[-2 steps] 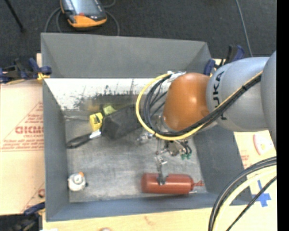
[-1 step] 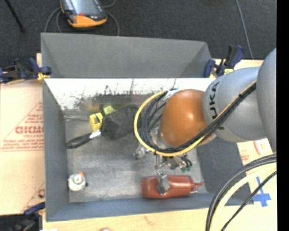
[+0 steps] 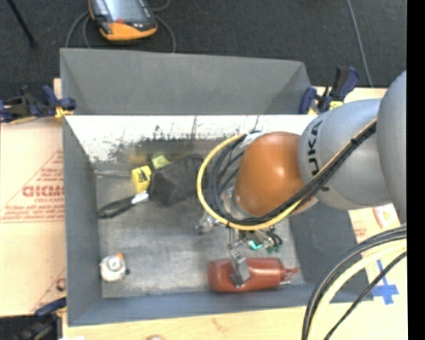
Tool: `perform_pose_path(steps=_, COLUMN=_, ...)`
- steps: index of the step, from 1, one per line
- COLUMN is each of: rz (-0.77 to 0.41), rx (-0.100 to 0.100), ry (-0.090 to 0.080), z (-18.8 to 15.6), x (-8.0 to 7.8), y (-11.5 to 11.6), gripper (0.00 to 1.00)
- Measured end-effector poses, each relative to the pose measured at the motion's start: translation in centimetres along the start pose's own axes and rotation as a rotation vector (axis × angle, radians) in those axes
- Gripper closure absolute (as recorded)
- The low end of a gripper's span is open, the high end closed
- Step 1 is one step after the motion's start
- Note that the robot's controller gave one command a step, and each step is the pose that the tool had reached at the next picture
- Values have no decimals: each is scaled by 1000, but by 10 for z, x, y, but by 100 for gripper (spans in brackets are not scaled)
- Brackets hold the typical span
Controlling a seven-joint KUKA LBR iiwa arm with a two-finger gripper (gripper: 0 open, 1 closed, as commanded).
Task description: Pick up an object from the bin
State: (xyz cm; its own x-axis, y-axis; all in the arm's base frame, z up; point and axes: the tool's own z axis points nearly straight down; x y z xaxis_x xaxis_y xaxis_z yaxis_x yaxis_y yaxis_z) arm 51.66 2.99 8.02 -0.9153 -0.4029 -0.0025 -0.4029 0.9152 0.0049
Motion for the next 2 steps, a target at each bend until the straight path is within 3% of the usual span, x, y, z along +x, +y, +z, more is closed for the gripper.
perform_pose_path(steps=1, rz=0, rx=0, ry=1, z=0, x=0, y=0, gripper=0)
perform_pose_path(steps=2, rz=-327, rx=11, ry=14, z=4, x=16, y=37, gripper=100)
